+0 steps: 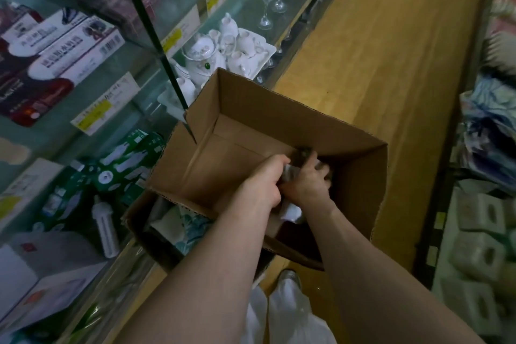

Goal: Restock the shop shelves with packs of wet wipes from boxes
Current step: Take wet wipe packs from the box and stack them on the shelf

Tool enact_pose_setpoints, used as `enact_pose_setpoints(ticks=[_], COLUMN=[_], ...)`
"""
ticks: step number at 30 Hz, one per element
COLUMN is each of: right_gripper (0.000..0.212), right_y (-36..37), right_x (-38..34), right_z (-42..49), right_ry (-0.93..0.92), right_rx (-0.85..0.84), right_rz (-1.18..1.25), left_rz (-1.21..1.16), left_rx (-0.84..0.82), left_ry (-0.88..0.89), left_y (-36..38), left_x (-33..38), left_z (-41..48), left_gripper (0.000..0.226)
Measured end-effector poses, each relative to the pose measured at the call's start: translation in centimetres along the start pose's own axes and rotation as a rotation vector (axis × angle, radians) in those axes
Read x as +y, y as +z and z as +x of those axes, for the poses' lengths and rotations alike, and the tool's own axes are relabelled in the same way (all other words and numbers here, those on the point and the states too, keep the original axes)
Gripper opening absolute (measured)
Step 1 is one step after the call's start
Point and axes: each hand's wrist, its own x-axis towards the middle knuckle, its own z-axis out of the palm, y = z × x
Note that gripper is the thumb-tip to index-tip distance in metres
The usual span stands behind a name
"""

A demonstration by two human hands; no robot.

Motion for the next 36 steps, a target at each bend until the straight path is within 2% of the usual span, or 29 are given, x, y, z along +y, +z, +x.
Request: enact_pose_setpoints(ticks=[3, 5, 9, 13, 16, 22, 26, 28, 31, 36], right_gripper=[0.087, 0.077, 0.079, 0.075, 0.065, 0.044, 0.05, 0.043, 0.02, 0.031], right_y=[-0.8, -1.8, -4.0, -6.6, -7.8, -9.8, -11.8, -12.5, -13.3, -13.8], right_x=[0.1, -0.2, -1.4, -1.2, 0.0, 2.6, 5.8, 7.9, 11.8, 19.6], right_z=[-0.3, -0.7, -2.4, -5.5, -7.4, -10.7, -13.0, -14.1, -16.3, -20.3], right_ry=[-0.077, -0.09, -0.081, -0.11, -0.134, -0.195, -0.169, -0.169, -0.212, -0.185], right_rx=[0.16, 0.208, 0.108, 0.008, -0.022, 0.054, 0.035, 0.081, 0.171, 0.361], right_rz=[-0.07, 0.047, 0.571, 0.846, 0.916, 0.966, 1.011, 1.083, 1.254, 1.487], left_rz=[-0.005, 0.044, 0.107, 0.059, 0.111, 0.27, 0.326, 0.372, 0.484, 0.543], left_rx=[-0.041, -0.053, -0.067, -0.155, -0.241, -0.349, -0.359, -0.356, -0.355, -0.452], left_ry=[0.024, 0.031, 0.015, -0.021, 0.014, 0.148, 0.202, 0.259, 0.352, 0.385], left_y=[0.1, -0.1, -1.2, -2.8, -2.6, 0.3, 3.1, 5.0, 8.1, 12.7], left_x=[0.6, 0.9, 0.7, 0.9, 1.1, 0.2, -1.7, -3.1, -5.8, -12.5], left_z=[-0.4, -0.6, -0.7, -1.1, -2.4, -5.9, -8.3, -9.9, -12.0, -15.7], left_gripper=[0.014, 0.014, 0.024, 0.032, 0.038, 0.039, 0.031, 0.021, 0.013, 0.01])
